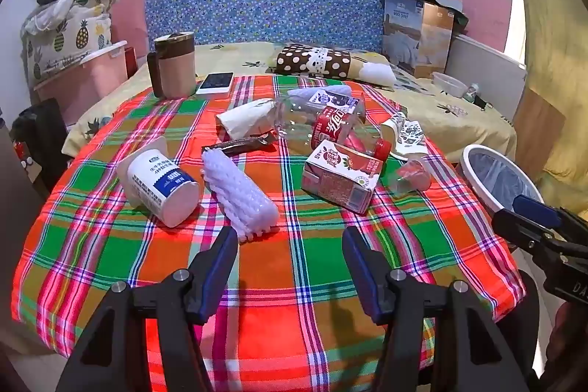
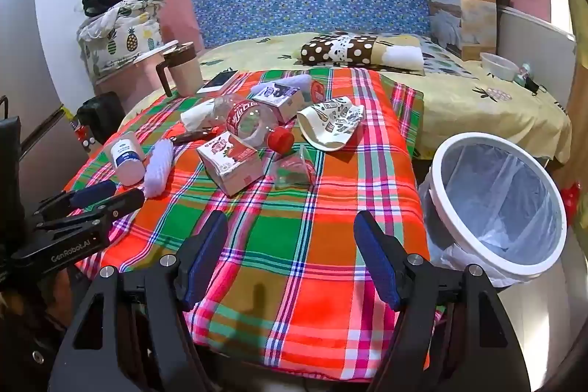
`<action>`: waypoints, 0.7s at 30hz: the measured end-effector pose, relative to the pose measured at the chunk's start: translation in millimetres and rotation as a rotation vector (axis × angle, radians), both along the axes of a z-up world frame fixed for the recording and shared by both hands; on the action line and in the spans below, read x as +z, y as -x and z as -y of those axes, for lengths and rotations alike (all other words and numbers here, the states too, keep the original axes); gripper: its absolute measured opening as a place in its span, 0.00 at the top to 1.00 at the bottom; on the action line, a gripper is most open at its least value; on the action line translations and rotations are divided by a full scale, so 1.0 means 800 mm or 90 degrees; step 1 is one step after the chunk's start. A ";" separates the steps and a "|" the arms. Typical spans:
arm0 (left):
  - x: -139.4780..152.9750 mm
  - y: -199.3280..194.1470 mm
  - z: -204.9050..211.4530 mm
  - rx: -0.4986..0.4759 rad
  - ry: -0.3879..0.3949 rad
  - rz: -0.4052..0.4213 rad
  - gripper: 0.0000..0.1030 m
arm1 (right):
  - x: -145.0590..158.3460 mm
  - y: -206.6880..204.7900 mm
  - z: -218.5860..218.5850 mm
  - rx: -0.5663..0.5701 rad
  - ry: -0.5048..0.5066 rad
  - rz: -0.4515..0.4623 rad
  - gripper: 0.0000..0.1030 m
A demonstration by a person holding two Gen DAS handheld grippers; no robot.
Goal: Collect trash
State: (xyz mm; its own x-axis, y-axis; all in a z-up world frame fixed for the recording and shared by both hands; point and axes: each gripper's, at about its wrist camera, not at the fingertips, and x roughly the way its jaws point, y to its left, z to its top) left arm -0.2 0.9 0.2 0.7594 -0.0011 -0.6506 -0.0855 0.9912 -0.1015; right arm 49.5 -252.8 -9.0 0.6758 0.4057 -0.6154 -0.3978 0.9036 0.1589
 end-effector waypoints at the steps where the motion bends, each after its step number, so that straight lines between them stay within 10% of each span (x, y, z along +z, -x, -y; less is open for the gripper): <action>1: 0.000 0.000 -0.001 -0.001 0.001 0.000 0.43 | -0.001 -0.001 0.000 0.001 0.004 -0.003 0.30; 21: 0.006 0.004 0.006 0.002 -0.021 0.006 0.43 | 0.002 0.003 0.000 -0.004 0.002 -0.001 0.30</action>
State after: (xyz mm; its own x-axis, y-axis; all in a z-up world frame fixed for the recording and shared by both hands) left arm -3.7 -4.0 5.1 0.7659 0.0217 -0.6426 -0.0872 0.9937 -0.0703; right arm 47.2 -252.8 -7.2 0.6772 0.3988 -0.6184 -0.3911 0.9069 0.1566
